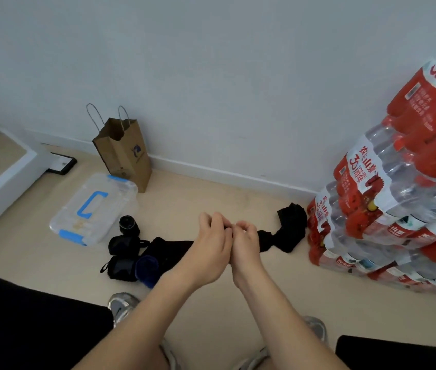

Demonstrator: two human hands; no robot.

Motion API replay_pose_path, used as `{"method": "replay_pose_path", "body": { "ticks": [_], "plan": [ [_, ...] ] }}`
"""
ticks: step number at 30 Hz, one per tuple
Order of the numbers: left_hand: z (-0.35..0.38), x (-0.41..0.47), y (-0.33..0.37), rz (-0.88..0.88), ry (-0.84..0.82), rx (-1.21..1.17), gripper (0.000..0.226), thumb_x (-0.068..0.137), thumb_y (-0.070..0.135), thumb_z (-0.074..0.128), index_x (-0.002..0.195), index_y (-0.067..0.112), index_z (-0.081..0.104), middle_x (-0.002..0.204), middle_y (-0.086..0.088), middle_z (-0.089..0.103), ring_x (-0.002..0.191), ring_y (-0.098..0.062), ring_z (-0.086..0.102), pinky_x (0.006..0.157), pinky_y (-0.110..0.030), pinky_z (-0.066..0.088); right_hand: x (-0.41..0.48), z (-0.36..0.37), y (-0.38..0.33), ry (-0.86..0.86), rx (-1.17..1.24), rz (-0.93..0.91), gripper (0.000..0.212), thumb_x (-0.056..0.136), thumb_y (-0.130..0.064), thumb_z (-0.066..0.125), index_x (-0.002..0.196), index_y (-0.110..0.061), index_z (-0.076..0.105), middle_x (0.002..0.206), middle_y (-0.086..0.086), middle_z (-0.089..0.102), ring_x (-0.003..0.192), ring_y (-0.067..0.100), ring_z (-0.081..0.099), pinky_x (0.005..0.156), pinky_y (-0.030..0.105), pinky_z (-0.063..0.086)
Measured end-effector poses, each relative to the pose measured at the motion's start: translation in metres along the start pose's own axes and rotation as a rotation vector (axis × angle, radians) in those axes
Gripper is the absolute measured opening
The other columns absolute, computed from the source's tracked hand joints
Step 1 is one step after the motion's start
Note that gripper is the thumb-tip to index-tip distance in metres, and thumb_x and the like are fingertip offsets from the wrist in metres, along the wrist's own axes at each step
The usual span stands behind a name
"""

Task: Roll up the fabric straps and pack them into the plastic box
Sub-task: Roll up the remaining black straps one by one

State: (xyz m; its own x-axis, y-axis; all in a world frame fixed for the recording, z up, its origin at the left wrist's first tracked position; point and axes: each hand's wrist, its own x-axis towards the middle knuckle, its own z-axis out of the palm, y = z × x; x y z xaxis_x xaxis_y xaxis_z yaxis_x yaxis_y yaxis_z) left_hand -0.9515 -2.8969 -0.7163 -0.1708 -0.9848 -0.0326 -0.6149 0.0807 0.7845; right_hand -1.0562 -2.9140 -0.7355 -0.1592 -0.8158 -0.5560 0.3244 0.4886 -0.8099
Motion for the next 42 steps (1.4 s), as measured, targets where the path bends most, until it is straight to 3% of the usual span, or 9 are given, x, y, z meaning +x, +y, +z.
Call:
{"method": "replay_pose_path", "body": {
  "ticks": [4, 7, 16, 20, 25, 30, 33, 37, 42],
  "plan": [
    [0.001, -0.004, -0.034, -0.121, -0.153, -0.093, 0.016, 0.111, 0.031, 0.049, 0.125, 0.023, 0.052, 0.123, 0.001, 0.042, 0.101, -0.005, 0.060, 0.087, -0.015, 0.049, 0.014, -0.002, 0.019, -0.113, -0.038, 0.204, 0.024, 0.106, -0.009, 0.050, 0.129, -0.011, 0.058, 0.108, 0.014, 0.073, 0.094, 0.030, 0.067, 0.079, 0.042, 0.054],
    [-0.010, -0.002, -0.060, -0.207, -0.231, -0.120, 0.021, 0.099, 0.032, 0.063, 0.119, 0.035, 0.057, 0.122, 0.006, 0.052, 0.104, -0.005, 0.060, 0.080, -0.015, 0.047, 0.025, -0.006, 0.030, -0.256, -0.132, 0.261, 0.025, 0.111, -0.012, 0.046, 0.128, -0.008, 0.064, 0.109, 0.014, 0.076, 0.091, 0.028, 0.070, 0.076, 0.041, 0.053],
    [-0.038, 0.019, -0.137, -0.522, 0.324, -0.013, 0.036, 0.095, 0.016, 0.070, 0.129, 0.023, 0.064, 0.129, -0.006, 0.047, 0.102, -0.018, 0.054, 0.100, -0.028, 0.043, 0.076, -0.039, 0.084, -0.166, -0.822, 0.145, 0.020, 0.108, -0.018, 0.052, 0.111, -0.015, 0.071, 0.093, 0.008, 0.075, 0.072, 0.018, 0.068, 0.057, 0.022, 0.051],
    [-0.039, 0.038, -0.162, -0.542, 0.225, 0.105, 0.048, 0.097, 0.010, 0.065, 0.144, 0.016, 0.056, 0.140, -0.013, 0.049, 0.117, -0.034, 0.061, 0.108, -0.044, 0.049, 0.099, -0.055, 0.101, -0.141, -0.999, 0.109, 0.021, 0.102, -0.011, 0.053, 0.110, -0.018, 0.072, 0.105, 0.011, 0.075, 0.094, 0.028, 0.074, 0.080, 0.032, 0.059],
    [-0.026, 0.057, -0.180, -0.477, 0.215, 0.317, 0.040, 0.097, 0.009, 0.066, 0.131, 0.021, 0.048, 0.130, -0.009, 0.059, 0.108, -0.038, 0.064, 0.084, -0.055, 0.056, 0.119, -0.042, 0.110, -0.252, -1.384, -0.146, 0.028, 0.104, -0.013, 0.053, 0.123, -0.019, 0.072, 0.122, 0.007, 0.065, 0.111, 0.026, 0.064, 0.091, 0.033, 0.053],
    [-0.017, 0.071, -0.197, -0.499, 0.277, 0.249, 0.029, 0.097, 0.003, 0.066, 0.120, 0.016, 0.052, 0.114, -0.009, 0.064, 0.103, -0.036, 0.061, 0.083, -0.051, 0.054, 0.140, -0.028, 0.117, -0.390, -1.621, -0.319, 0.051, 0.106, -0.011, 0.050, 0.156, -0.021, 0.048, 0.169, 0.011, 0.033, 0.156, 0.028, 0.033, 0.121, 0.041, 0.034],
    [-0.014, 0.075, -0.211, -0.526, 0.206, 0.204, 0.051, 0.098, -0.006, 0.057, 0.145, 0.014, 0.049, 0.143, -0.013, 0.056, 0.121, -0.038, 0.058, 0.093, -0.048, 0.051, 0.151, -0.029, 0.119, -0.439, -1.702, -0.248, 0.070, 0.111, -0.021, 0.047, 0.172, -0.029, 0.015, 0.181, 0.009, 0.001, 0.157, 0.033, 0.027, 0.123, 0.050, 0.034],
    [-0.005, 0.067, -0.216, -0.524, 0.217, 0.186, 0.065, 0.095, -0.006, 0.059, 0.154, 0.015, 0.043, 0.166, -0.018, 0.027, 0.121, -0.040, 0.058, 0.094, -0.046, 0.054, 0.163, -0.036, 0.121, -0.380, -1.797, -0.251, 0.090, 0.104, -0.026, 0.066, 0.171, -0.033, 0.008, 0.171, 0.009, 0.022, 0.136, 0.034, 0.048, 0.107, 0.049, 0.046],
    [0.018, 0.052, -0.203, -0.603, 0.302, 0.466, 0.046, 0.083, 0.052, 0.073, 0.107, 0.018, 0.054, 0.110, -0.005, 0.050, 0.098, -0.031, 0.051, 0.084, -0.046, 0.051, 0.172, -0.036, 0.117, -0.325, -1.919, -0.197, 0.064, 0.088, -0.052, 0.078, 0.137, -0.031, 0.044, 0.117, 0.003, 0.067, 0.115, 0.028, 0.051, 0.089, 0.042, 0.036]
  ]
}}
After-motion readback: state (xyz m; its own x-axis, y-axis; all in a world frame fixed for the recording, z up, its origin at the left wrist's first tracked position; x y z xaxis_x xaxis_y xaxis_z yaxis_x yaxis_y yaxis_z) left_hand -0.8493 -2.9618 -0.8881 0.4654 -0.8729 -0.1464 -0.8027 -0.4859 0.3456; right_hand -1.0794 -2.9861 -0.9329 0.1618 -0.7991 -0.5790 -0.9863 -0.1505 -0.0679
